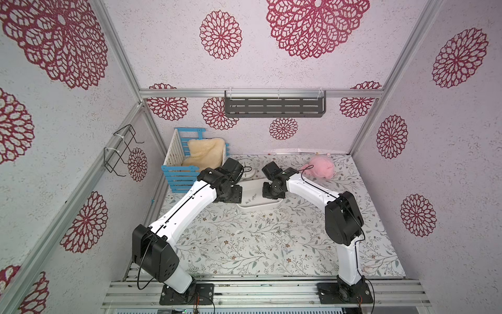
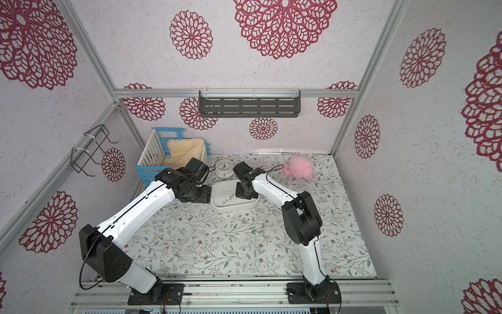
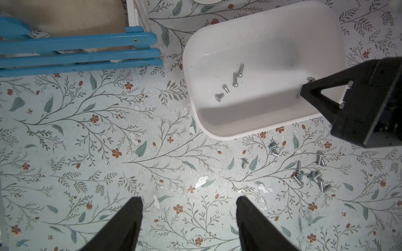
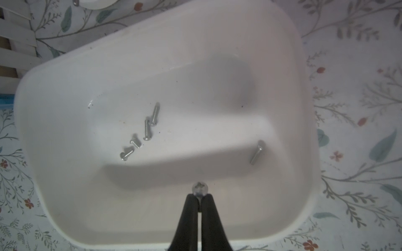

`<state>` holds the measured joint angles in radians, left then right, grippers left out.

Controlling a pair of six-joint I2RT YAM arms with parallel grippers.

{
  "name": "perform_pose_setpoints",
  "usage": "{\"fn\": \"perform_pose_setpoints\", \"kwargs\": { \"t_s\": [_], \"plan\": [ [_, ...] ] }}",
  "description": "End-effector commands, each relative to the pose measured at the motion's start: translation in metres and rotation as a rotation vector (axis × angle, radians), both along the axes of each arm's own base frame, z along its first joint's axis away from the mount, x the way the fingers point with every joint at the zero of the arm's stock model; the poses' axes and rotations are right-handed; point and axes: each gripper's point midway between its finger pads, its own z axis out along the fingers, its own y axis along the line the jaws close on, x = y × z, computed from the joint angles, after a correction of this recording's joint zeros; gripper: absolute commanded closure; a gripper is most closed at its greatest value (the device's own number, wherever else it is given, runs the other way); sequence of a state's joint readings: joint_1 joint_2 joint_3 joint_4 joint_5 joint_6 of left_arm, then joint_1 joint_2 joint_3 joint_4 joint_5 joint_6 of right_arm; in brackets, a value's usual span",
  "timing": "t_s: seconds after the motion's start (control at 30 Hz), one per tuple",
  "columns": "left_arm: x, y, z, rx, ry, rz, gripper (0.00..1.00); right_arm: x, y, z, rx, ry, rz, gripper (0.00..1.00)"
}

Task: Put the screws on the desktop into the storage box
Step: Place the screw in the storage box.

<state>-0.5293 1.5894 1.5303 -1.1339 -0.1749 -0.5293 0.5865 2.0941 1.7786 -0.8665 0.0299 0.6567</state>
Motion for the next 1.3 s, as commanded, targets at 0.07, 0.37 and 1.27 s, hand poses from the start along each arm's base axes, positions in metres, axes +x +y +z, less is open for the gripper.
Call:
{"fn": "perform_pose_setpoints", "kwargs": {
  "t_s": [0.07,0.37,1.27],
  "plan": [
    [0.002,0.004,0.008,-0.010,-0.035,0.022,0.26,0.019,0.004,-0.006,-0.017,-0.001,0.016,0.99],
    [0.000,0.008,0.006,-0.002,-0.033,0.027,0.26,0.037,0.012,-0.021,-0.035,0.018,0.025,0.94],
    [-0.011,0.002,-0.008,-0.030,0.007,0.015,0.27,0.015,-0.001,0.107,0.025,-0.206,-0.027,0.77]
  ]
}}
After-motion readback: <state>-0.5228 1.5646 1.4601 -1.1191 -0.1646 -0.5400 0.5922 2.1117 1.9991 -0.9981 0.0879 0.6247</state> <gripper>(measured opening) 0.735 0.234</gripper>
